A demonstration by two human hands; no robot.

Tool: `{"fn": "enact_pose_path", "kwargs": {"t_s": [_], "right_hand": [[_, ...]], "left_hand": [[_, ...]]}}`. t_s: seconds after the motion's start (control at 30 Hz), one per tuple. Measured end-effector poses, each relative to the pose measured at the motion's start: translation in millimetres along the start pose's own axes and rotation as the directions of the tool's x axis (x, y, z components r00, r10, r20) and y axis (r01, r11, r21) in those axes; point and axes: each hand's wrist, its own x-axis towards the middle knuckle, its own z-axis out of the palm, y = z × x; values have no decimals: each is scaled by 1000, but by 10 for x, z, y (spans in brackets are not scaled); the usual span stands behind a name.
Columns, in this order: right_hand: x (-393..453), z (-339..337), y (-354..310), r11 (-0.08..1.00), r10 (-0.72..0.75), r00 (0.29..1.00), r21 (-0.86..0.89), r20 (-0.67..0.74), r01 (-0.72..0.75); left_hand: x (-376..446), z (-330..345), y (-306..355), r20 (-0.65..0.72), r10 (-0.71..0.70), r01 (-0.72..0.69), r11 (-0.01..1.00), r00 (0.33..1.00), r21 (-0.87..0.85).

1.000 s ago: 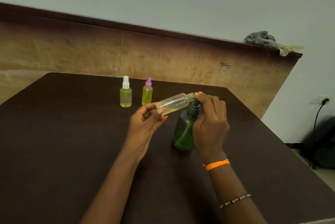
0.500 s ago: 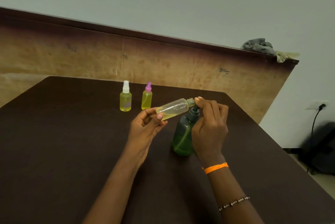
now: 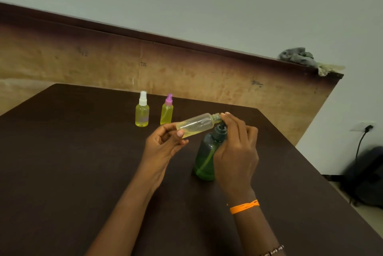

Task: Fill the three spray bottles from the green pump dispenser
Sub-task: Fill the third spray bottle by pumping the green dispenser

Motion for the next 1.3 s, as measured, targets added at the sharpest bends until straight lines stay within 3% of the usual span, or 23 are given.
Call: {"fn": "enact_pose_path", "kwargs": {"t_s": [0.33, 0.53, 0.73, 0.83, 1.0, 1.3], "right_hand": [[424, -58, 23, 998, -61, 997, 20, 51, 60], [75, 169, 93, 974, -33, 991, 220, -128, 60], [390, 16, 91, 991, -126, 991, 48, -36, 127], [469, -8, 137, 992, -73, 997, 104, 31, 69], [158, 173, 168, 975, -80, 987, 193, -140, 107], [425, 69, 155, 979, -191, 981, 60, -35, 193]], "left_hand": [[-23, 0, 27, -14, -24, 24, 1000, 1000, -13], [-3, -10, 22, -17, -16, 16, 1000, 1000, -2], [-19, 11, 11, -30, -23, 23, 1000, 999, 8], [-26, 31, 24, -13, -21, 21, 1000, 1000, 9], [-9, 6, 14, -17, -25, 25, 1000, 1000, 0], [-16, 15, 29, -23, -36, 35, 999, 999, -11]]}}
